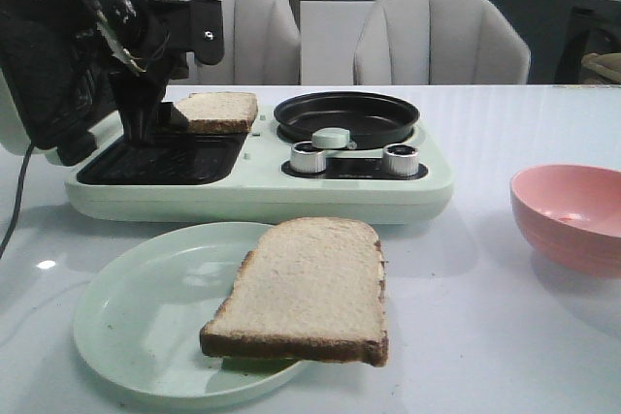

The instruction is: Make breakfast with bread and shrimp

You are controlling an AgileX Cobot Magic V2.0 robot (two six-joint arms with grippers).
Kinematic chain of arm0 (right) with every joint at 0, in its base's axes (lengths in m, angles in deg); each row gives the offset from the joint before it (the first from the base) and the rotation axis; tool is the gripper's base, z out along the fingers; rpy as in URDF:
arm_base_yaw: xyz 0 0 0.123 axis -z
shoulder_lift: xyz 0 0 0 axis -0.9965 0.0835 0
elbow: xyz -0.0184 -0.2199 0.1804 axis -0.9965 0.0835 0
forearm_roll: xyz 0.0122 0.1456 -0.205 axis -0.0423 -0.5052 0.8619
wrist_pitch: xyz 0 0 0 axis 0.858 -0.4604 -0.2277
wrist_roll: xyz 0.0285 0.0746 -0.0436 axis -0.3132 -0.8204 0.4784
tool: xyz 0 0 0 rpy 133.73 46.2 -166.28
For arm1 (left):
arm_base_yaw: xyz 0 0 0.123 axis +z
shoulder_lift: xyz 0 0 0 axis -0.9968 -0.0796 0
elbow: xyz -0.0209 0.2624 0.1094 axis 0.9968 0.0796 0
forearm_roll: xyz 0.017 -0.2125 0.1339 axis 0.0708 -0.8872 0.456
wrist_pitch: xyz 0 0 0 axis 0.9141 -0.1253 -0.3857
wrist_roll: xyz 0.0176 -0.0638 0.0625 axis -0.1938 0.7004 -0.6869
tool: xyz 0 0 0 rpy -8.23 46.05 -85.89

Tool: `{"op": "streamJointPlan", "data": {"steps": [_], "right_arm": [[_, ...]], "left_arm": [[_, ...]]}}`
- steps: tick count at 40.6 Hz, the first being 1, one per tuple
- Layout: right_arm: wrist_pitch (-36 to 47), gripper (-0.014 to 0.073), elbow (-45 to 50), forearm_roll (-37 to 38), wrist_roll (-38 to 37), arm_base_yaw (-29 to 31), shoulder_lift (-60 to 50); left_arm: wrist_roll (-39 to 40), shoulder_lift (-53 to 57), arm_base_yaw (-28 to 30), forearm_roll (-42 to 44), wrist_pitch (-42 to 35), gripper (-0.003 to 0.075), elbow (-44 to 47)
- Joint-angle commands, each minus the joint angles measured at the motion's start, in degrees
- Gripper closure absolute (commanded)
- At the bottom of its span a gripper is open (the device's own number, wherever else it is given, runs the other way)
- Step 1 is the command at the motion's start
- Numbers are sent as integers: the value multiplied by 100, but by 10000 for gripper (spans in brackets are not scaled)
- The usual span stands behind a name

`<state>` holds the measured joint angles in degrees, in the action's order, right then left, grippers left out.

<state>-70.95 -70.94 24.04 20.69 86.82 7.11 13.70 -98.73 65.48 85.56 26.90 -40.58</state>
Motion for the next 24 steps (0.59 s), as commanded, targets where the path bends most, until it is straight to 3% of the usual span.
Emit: {"op": "streamJointPlan", "data": {"steps": [1,6,11,24], "right_arm": [[459,16,-163,-3,30,6,17],[459,16,-163,-3,30,6,17],[459,16,-163,-3,30,6,17],[459,16,-163,-3,30,6,17]], "left_arm": [[84,388,-13,-115,-25,194,-215],[84,599,-88,-544,91,195,-215],[84,1005,-232,-1606,442,195,-215],[84,2351,-810,-3870,2985,203,-215]]}}
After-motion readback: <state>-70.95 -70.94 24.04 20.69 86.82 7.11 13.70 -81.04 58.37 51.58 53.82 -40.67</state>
